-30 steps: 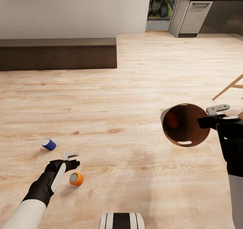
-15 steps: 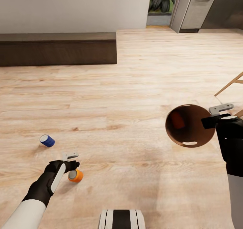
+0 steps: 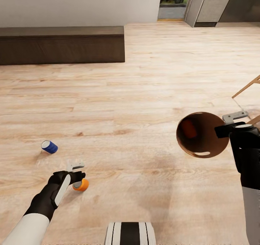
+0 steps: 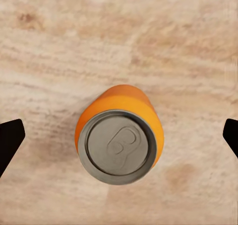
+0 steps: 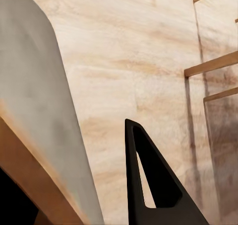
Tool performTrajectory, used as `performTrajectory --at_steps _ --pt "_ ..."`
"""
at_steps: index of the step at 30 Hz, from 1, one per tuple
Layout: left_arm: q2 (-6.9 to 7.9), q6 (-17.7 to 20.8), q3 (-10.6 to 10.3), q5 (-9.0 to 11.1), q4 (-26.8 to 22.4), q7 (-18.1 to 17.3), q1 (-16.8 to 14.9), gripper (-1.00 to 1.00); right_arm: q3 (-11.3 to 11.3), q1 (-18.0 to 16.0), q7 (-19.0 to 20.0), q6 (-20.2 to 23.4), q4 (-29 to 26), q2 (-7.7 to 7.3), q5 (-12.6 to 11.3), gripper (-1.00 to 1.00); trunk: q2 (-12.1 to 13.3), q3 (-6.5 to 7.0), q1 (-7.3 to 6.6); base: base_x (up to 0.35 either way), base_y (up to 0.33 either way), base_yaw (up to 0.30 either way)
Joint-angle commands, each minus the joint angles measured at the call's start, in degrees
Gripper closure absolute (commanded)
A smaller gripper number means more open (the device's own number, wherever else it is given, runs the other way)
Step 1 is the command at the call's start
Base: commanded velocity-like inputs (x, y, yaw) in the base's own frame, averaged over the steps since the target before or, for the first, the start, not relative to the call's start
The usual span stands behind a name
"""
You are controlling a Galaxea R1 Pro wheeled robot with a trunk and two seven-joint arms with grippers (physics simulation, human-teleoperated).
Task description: Put the three can of soda from the living room inside the tash can in the kitchen.
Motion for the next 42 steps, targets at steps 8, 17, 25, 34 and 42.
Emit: performTrajectory --at_steps 8,17,25,34,42 --pt "0.00 0.0 0.0 0.0 0.0 0.0 0.0 -1.00 0.1 0.0 0.3 0.0 0.0 0.44 -0.1 1.00 0.0 -0.88 0.02 0.000 0.000 0.000" --pt "0.00 0.0 0.0 0.0 0.0 0.0 0.0 -1.00 0.1 0.0 0.3 0.0 0.0 0.55 -0.1 1.00 -0.1 -2.50 0.12 0.000 0.000 0.000" --pt "-0.01 0.0 0.0 0.0 -0.1 0.0 0.0 -1.00 0.4 0.0 0.3 0.0 0.0 0.56 -0.1 1.00 -0.1 -3.11 0.12 0.082 0.000 0.000" --pt "0.00 0.0 0.0 0.0 -0.3 0.0 0.0 -1.00 1.5 0.0 0.3 0.0 0.0 0.56 0.0 1.00 -0.1 -3.71 0.12 0.033 0.000 0.000" --pt "0.00 0.0 0.0 0.0 -0.3 0.0 0.0 -1.00 1.6 0.0 0.3 0.0 0.0 0.56 0.0 1.00 -0.2 -5.56 0.27 0.001 0.000 0.000"
